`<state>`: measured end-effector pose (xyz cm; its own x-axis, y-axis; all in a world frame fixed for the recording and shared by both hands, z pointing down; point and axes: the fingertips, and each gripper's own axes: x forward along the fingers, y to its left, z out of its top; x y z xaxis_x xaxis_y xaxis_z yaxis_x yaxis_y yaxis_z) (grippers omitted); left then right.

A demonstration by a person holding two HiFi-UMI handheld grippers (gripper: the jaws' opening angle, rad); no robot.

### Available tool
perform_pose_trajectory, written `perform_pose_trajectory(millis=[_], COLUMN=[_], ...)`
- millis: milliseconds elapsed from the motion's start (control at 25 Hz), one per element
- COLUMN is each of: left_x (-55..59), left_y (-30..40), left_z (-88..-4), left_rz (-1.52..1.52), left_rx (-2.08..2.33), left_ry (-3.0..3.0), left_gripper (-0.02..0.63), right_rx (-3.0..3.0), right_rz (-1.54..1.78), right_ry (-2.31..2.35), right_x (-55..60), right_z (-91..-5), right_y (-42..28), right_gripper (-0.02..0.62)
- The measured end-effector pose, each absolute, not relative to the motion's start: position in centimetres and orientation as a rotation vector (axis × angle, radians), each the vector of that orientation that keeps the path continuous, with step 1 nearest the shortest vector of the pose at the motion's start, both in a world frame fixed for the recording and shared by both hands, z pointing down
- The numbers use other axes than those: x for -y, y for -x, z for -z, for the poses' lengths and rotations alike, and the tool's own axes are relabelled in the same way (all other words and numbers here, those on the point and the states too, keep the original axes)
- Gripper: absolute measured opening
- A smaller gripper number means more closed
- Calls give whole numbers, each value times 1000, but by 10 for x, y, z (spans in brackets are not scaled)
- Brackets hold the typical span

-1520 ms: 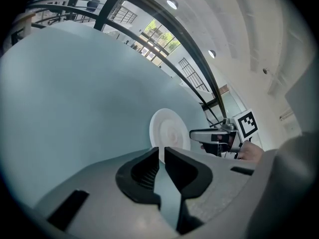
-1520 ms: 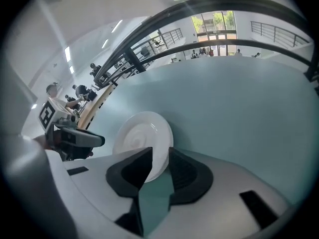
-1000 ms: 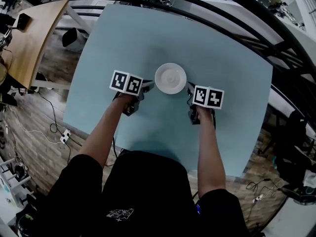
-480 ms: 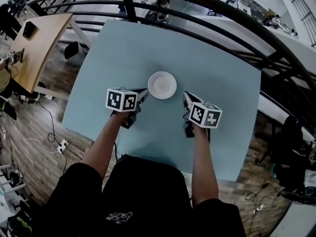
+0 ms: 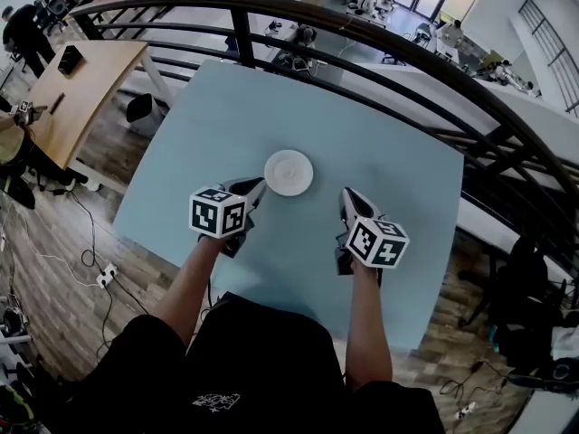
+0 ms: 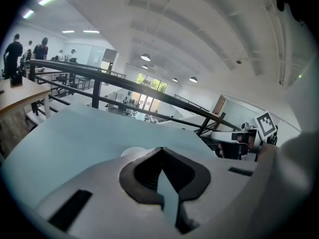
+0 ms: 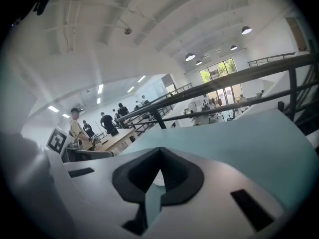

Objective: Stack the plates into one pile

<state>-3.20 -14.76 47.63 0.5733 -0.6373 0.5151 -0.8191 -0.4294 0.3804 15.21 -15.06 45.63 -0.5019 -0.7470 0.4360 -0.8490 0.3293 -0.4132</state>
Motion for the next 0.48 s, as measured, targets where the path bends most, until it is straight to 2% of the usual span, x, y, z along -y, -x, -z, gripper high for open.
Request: perform_pose_trajectory(millis=[480], left_x=[138], left_y=[37], left_z=[-403], left_rz=[-276], left_rx=[1283], left_ry=[-2395], left_gripper=[8], right_rx=[2509], right_rz=[-607], right_ry=[-1600], right_x=[134], right_z=[-380], right_y=[-158], right_gripper=[6])
